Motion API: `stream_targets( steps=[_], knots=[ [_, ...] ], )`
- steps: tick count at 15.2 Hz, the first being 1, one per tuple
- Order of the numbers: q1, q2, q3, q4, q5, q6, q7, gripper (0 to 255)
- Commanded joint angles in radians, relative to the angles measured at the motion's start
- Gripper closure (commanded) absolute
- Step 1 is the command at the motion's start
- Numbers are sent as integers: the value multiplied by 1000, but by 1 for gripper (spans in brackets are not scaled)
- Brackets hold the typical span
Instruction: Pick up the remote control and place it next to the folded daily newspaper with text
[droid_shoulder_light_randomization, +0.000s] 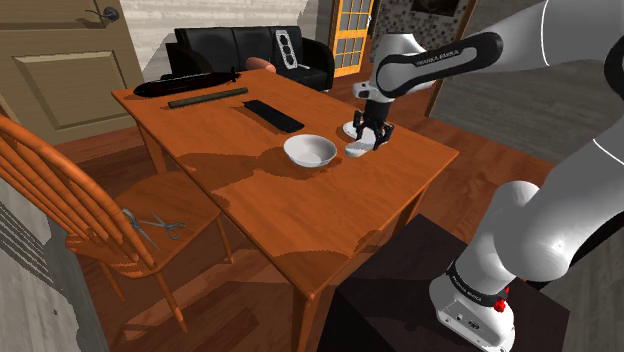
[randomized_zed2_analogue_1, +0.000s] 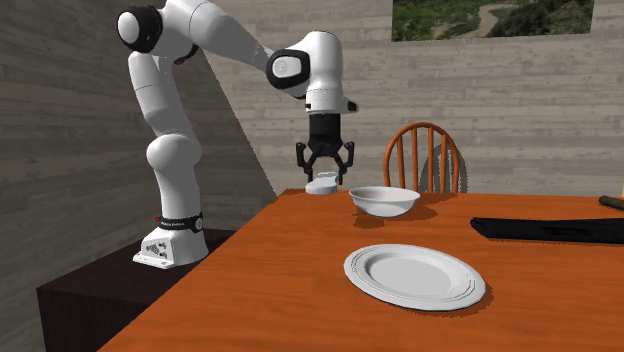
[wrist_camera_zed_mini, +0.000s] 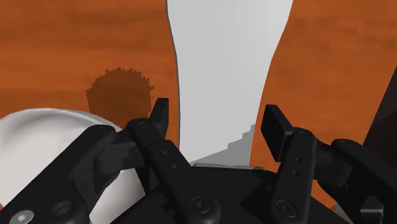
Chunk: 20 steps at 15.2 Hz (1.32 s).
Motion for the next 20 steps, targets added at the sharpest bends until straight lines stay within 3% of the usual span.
stream_targets(
  steps=[1,9,14,18,20],
  knots=[
    [22,77,-2,77,41,-6,-9,255],
    [40,408,2,434,218,-68,-69,255],
    [3,621,26,714,310,-157,-88,255],
    [-55,817,55,1011,372,-267,-81,255],
    [-54,820,58,989,373,-242,-83,255]
  ],
)
